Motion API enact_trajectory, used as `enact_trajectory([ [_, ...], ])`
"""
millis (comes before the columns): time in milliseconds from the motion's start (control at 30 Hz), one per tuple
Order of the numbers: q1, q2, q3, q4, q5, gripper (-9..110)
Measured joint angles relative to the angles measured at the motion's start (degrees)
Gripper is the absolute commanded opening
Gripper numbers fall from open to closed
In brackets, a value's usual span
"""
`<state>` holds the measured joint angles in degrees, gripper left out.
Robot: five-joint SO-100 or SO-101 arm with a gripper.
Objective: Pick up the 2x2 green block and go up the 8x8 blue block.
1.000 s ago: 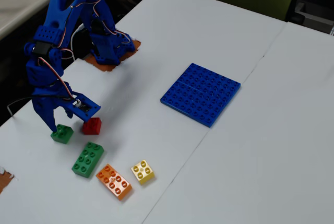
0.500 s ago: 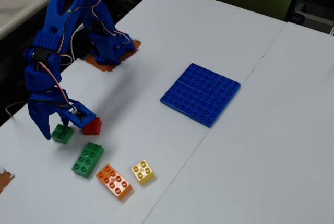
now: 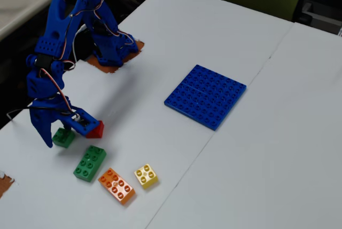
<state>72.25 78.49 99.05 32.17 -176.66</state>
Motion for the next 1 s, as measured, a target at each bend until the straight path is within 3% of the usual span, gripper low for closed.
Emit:
enact_trajectory([
  [667,-2.2,-6.0,-1.4,-10.2,-0.3,26],
  [1000,-2.3,-2.8,-1.2,-7.9,0.2,26],
])
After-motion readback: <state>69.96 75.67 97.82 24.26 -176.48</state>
